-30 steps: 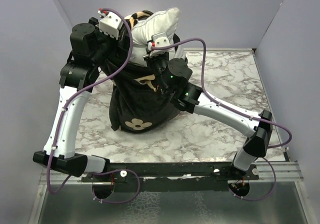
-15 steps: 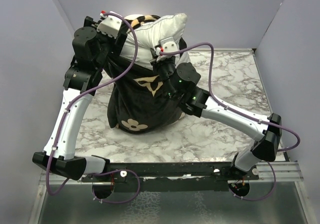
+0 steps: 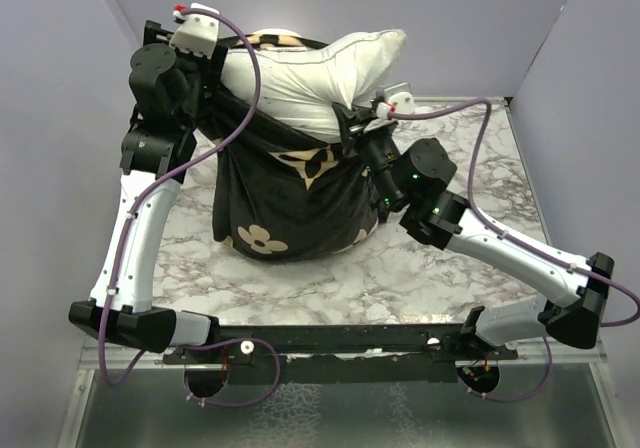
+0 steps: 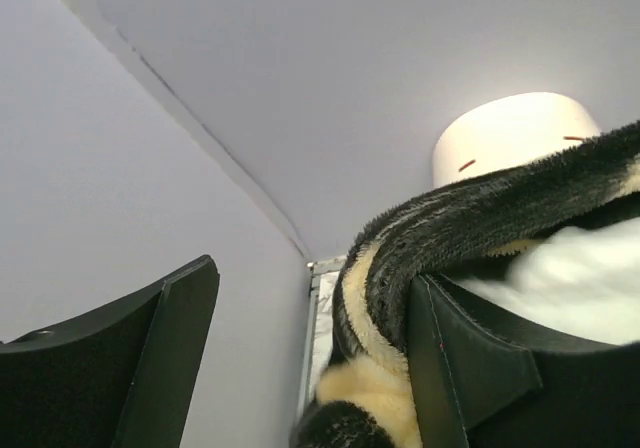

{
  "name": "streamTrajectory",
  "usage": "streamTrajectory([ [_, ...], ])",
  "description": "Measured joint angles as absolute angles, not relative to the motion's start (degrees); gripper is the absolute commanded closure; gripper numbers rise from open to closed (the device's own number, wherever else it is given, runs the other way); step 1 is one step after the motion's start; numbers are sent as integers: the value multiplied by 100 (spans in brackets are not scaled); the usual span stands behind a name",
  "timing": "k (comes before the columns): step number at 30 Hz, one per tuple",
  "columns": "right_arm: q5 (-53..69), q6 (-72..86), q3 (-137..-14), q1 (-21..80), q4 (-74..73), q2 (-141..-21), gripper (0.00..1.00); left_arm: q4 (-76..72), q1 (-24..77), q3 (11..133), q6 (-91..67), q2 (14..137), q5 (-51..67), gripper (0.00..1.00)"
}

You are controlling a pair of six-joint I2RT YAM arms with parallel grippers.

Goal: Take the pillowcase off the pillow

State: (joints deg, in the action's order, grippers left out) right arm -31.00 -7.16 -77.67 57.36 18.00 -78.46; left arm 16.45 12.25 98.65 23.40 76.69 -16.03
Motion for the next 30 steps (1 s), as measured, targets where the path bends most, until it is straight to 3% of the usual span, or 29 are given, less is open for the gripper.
streamTrajectory([
  [5, -2882, -242, -7185, 5430, 1772, -7164, 99, 1918, 685, 10217, 1817, 7881, -1448, 50],
  [8, -2779, 43, -6869, 5236, 1747, -6768, 99, 2204, 381, 10412, 1402, 7955, -1098, 51],
  [14, -2724, 701, -6316, 4600, 1507, -6248, 99, 2582, 207, 9931, 821, 7738, 233, 38],
  [22, -2147, 1693, -6311, 3114, 893, -6556, 99, 2720, 163, 7214, 1066, 6696, 1647, 7],
  [25, -1966, 1859, -6930, 3044, 639, -7078, 99, 2873, 150, 6678, 1549, 6320, 1798, 2],
  [30, -1695, 1887, -7983, 3046, 362, -7631, 99, 3131, 117, 6796, 2222, 5872, 1804, 1],
])
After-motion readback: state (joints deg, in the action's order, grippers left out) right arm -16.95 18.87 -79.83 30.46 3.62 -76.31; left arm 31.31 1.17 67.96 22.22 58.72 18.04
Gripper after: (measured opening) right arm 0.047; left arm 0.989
